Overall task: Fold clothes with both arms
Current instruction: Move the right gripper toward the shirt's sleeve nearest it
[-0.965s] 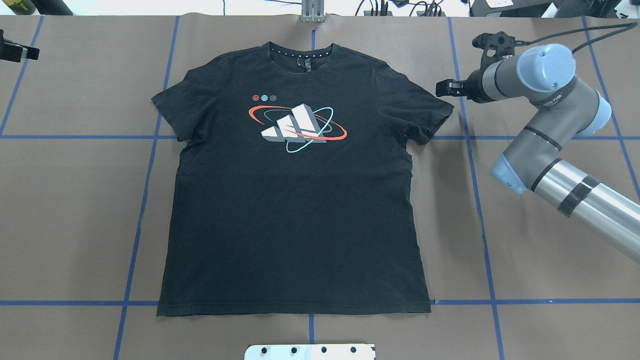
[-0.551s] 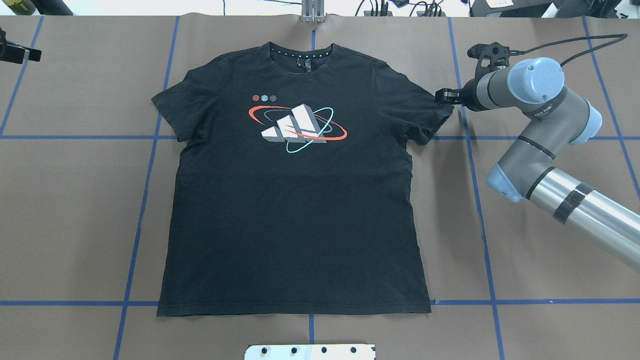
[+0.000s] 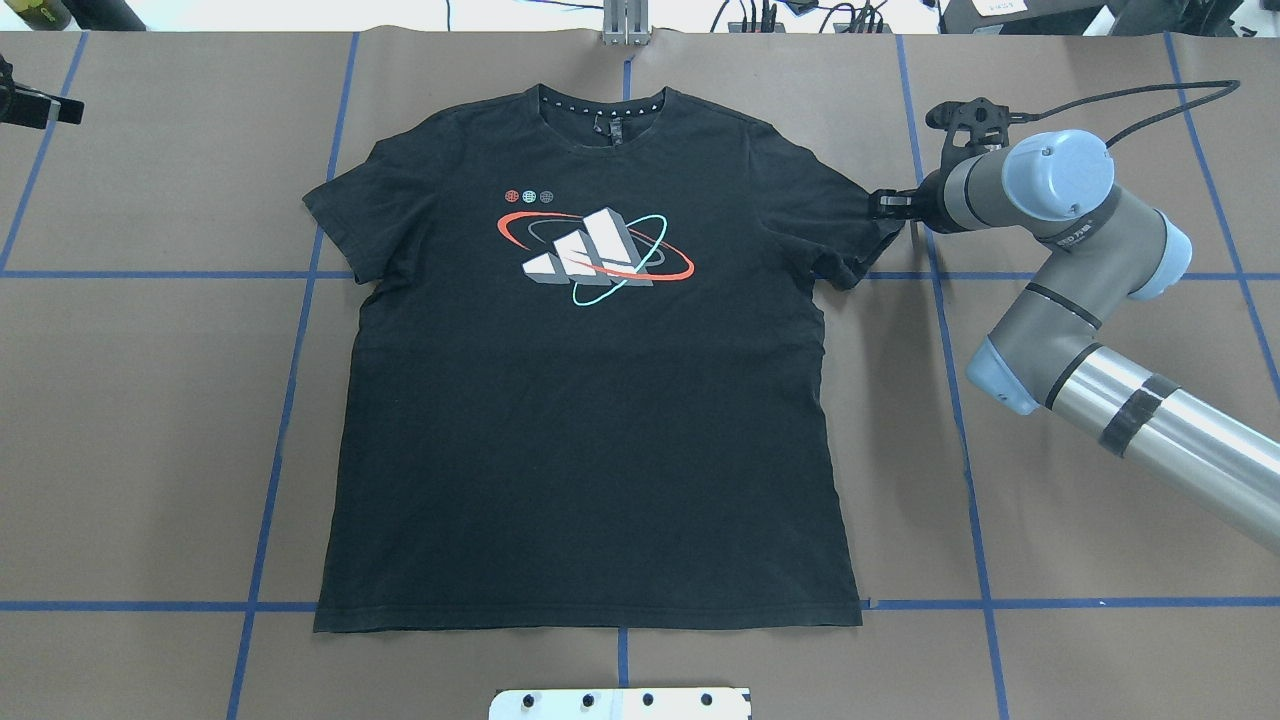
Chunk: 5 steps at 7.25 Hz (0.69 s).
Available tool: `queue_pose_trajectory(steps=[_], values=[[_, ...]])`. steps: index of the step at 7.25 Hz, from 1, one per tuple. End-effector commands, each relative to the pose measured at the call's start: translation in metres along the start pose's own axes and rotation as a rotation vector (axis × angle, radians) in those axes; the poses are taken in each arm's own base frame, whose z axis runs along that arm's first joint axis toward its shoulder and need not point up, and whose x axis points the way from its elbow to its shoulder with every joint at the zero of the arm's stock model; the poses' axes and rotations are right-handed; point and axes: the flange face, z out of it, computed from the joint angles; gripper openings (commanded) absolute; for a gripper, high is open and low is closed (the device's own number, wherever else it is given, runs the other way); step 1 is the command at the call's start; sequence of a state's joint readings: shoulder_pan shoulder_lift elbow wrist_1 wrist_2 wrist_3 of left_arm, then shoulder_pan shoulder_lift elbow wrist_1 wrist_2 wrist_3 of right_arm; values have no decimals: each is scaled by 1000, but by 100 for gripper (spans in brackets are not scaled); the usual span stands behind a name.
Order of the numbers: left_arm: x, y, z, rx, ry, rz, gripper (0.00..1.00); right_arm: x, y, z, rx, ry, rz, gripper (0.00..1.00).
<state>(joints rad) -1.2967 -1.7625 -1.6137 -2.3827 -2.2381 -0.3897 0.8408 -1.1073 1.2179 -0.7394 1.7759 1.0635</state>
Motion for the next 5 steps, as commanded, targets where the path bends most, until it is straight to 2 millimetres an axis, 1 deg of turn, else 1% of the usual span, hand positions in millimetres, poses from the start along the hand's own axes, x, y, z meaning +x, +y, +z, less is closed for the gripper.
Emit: queue_pose_trajectory(steps=[1,2,3,4,5], values=[[-2,2,2,2,1,2,100,-1,3,3,3,6,-2,23],[-3,2,3,1,1,1,100,-4,2,1,4,0,-3,0],[-3,2,3,1,1,1,100,-7,0,-2,10,-9,-3,0],[-3,2,3,1,1,1,100,-14,-8,-16,22,-34,-3,0],[-3,2,3,1,1,1,100,-14,-13,-24,33,-41,1,0]])
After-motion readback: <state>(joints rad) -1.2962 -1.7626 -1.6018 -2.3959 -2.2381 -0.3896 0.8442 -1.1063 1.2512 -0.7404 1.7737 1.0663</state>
